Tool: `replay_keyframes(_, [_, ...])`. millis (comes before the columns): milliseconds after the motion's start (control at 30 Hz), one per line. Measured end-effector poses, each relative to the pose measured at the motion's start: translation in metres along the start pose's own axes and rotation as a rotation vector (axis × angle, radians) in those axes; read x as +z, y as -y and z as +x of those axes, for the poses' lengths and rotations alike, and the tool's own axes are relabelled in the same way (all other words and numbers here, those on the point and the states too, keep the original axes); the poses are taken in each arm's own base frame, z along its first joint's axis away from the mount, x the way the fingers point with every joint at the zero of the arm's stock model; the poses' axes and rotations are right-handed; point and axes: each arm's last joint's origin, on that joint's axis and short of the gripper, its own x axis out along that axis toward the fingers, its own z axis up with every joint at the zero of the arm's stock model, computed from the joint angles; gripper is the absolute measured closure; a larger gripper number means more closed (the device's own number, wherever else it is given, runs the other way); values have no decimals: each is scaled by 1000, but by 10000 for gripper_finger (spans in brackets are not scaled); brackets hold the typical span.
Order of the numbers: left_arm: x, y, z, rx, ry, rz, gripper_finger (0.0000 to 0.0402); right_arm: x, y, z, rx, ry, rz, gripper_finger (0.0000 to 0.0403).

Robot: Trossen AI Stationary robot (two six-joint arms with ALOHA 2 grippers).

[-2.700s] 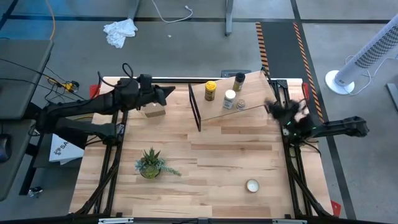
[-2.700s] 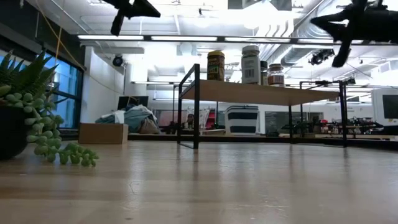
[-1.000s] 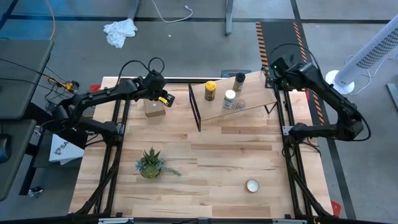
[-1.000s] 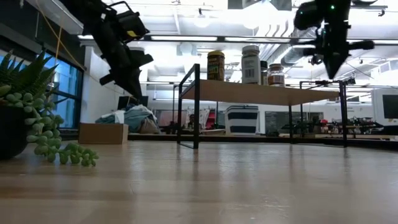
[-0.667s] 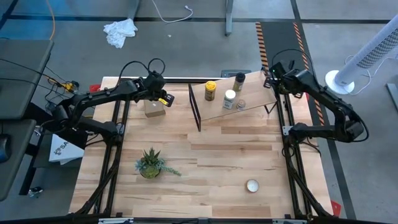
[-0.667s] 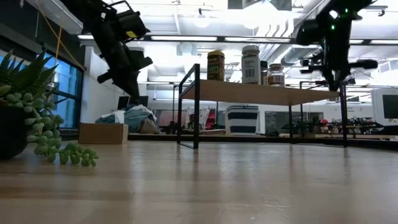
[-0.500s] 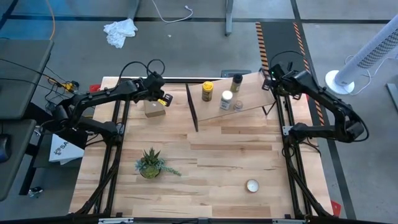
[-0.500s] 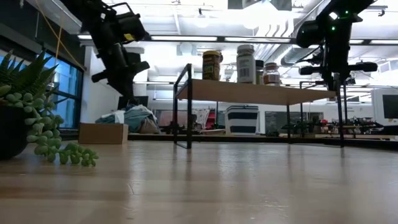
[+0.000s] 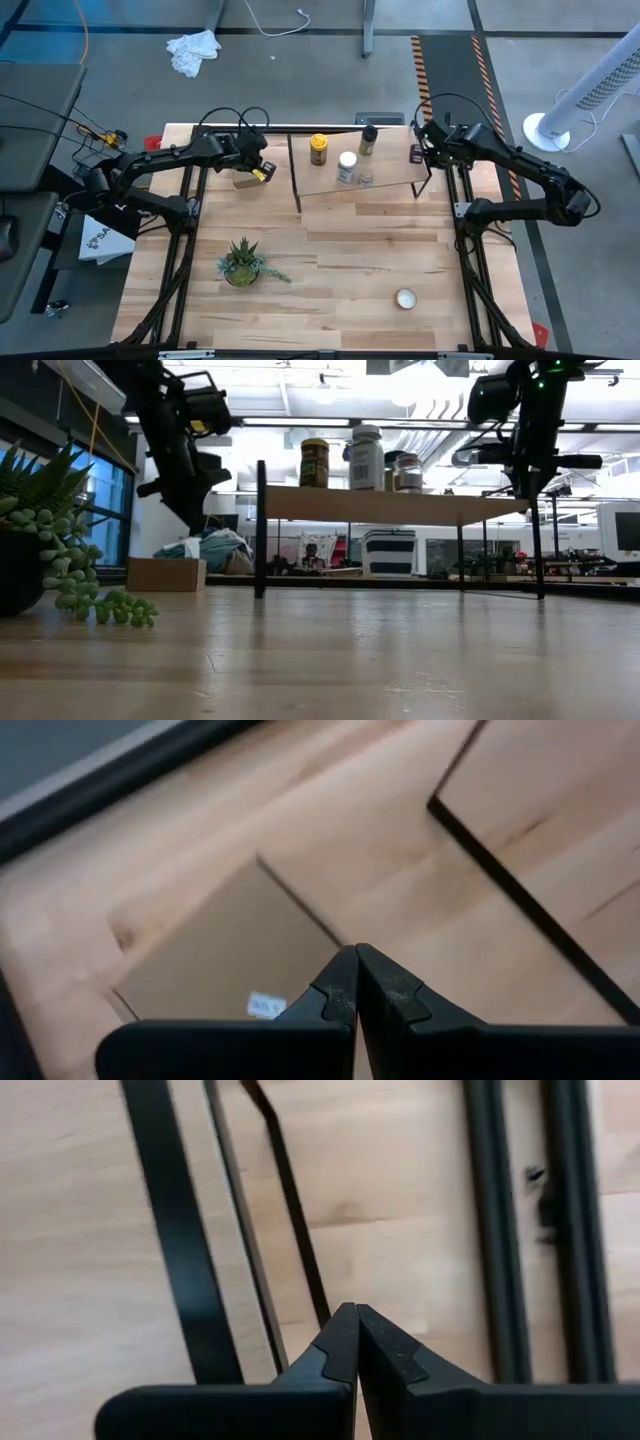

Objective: Shelf spices
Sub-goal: Move the shelf to the center of the table

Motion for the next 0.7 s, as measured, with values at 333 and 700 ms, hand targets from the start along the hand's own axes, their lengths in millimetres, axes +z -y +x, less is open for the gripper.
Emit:
replay_keyframes(333, [-29,13,9,-35,-63,14,401,-38,-22,-11,84,-37,-43,403])
replay_keyframes(700, [-36,37,1,-148,-15,57,401,-73,-30,-22,119,-67,-65,403])
